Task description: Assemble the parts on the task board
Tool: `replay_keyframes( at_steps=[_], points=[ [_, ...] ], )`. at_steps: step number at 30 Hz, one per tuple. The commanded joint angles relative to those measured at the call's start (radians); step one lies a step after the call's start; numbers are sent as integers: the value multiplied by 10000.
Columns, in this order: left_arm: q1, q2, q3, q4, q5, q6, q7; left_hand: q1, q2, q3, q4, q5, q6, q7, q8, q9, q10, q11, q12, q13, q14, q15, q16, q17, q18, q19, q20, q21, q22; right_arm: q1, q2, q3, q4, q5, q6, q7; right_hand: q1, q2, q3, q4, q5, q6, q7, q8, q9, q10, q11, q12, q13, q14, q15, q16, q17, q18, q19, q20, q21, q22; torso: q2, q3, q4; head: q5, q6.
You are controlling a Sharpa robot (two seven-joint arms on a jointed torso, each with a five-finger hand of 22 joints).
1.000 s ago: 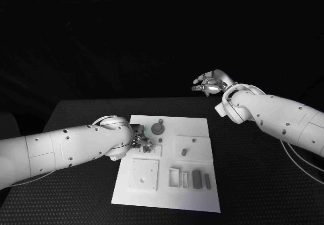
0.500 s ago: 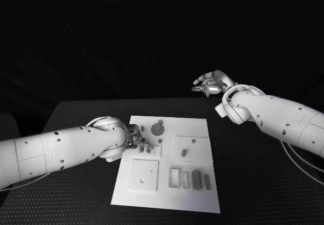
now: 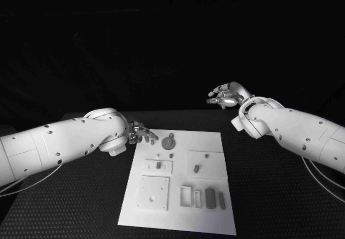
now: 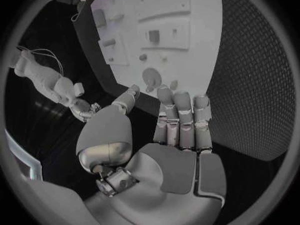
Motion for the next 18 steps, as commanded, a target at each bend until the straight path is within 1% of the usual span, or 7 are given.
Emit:
replay_keyframes(
  at_steps=[1, 4, 5, 11, 13, 17, 18],
  points=[
    [76, 220, 2, -485, 206, -230, 441, 203, 63, 13, -144, 107, -254, 130, -146, -111, -276, 135, -428, -222, -263, 149, -345, -181, -233, -206, -1286, -256, -110, -4, 5, 3, -19, -84, 106, 51, -60, -33, -23, -62, 62, 19, 81, -9, -14, -79, 15, 37, -13, -69, 2, 49, -17, 217, 3, 57, -40, 9, 7, 4, 1, 14, 72],
    [84, 499, 2, -1025, 171, -221, 450, 329, 107, 23, -220, 158, -492, 284, -285, -241, -508, 293, -1030, -551, -508, 397, -809, -420, -342, -473, -1076, -626, -275, -6, 24, 3, -35, -84, 120, 53, -69, -35, -26, -58, 65, 17, 82, -9, -15, -82, 16, 40, -19, -71, 3, 51, -20, 217, 3, 59, -41, 12, 12, 4, -3, 14, 119],
    [84, 613, 2, -1227, 138, -206, 467, 319, 113, 12, -201, 154, -491, 291, -289, -266, -479, 298, -1094, -589, -490, 423, -845, -441, -346, -469, -1048, -659, -293, -7, 26, 3, -39, -84, 125, 53, -71, -35, -27, -57, 66, 17, 82, -9, -15, -82, 16, 40, -20, -71, 4, 52, -21, 217, 3, 59, -42, 12, 15, 4, -4, 14, 126],
    [76, 1275, 1, -2299, 7, -12, 498, 164, 200, -58, -7, 131, -502, 298, -307, -366, -348, 303, -1265, -678, -389, 466, -909, -476, -328, -411, -989, -736, -332, -17, 51, 3, -32, -126, 130, 46, -75, -35, -27, -56, 72, 15, 83, -9, -15, -85, 16, 44, -25, -74, 4, 54, -25, 217, 2, 60, -45, 14, 27, -5, -7, 73, 167],
    [71, 1518, -3, -2684, -6, 172, 517, -165, 231, -157, 307, 22, -508, 296, -315, -421, -298, 300, -1331, -699, -359, 471, -925, -480, -311, -394, -977, -774, -343, -18, 63, 3, -29, -126, 139, 51, -77, -34, -27, -55, 75, 15, 83, -9, -15, -86, 17, 45, -28, -75, 5, 55, -27, 217, 2, 60, -46, 15, 25, -16, 0, 79, 199],
    [61, 1791, -10, -3189, -71, 569, 508, -289, 211, -196, 477, -55, -509, 287, -313, -457, -266, 292, -1363, -701, -347, 464, -927, -474, -286, -396, -982, -796, -338, -19, 75, 3, -27, -126, 146, 55, -79, -30, -25, -53, 78, 14, 83, -9, -16, -88, 17, 47, -32, -76, 5, 56, -30, 217, 2, 60, -48, 16, 28, -18, -12, 96, 190],
    [55, 1851, -12, -3310, -97, 669, 500, -289, 210, -197, 479, -56, -509, 287, -314, -458, -266, 292, -1364, -701, -346, 464, -927, -474, -286, -397, -982, -796, -337, -19, 82, 3, -29, -126, 146, 58, -80, -30, -26, -53, 78, 13, 84, -9, -16, -88, 17, 48, -32, -77, 5, 56, -30, 217, 2, 60, -48, 17, 21, -10, -11, 95, 180]
  ],
)
